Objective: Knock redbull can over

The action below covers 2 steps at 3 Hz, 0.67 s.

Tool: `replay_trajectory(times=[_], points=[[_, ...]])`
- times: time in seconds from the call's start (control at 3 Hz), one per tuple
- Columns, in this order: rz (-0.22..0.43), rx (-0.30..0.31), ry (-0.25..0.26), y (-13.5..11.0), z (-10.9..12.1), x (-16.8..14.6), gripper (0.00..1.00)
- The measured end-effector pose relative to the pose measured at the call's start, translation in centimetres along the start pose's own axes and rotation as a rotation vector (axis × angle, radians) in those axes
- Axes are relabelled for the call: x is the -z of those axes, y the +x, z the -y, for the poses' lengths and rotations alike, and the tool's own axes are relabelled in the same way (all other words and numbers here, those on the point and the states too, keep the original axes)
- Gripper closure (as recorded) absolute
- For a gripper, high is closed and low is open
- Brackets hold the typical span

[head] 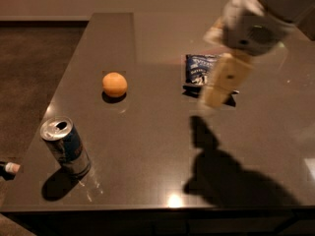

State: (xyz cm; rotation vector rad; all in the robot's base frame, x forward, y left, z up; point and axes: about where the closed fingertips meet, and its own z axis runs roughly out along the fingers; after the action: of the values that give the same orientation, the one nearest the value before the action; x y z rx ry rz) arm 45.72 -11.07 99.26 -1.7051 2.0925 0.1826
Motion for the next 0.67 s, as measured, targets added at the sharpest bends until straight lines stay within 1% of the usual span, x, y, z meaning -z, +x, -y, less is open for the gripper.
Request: replay_trajectory(times=[0.33,0.67], points=[[0.083,0.029,-0.042,-5.5,-1.5,-1.7,0.00],[0.161,0.080,-0.123,-10.2,-4.3,-4.1,0.00]])
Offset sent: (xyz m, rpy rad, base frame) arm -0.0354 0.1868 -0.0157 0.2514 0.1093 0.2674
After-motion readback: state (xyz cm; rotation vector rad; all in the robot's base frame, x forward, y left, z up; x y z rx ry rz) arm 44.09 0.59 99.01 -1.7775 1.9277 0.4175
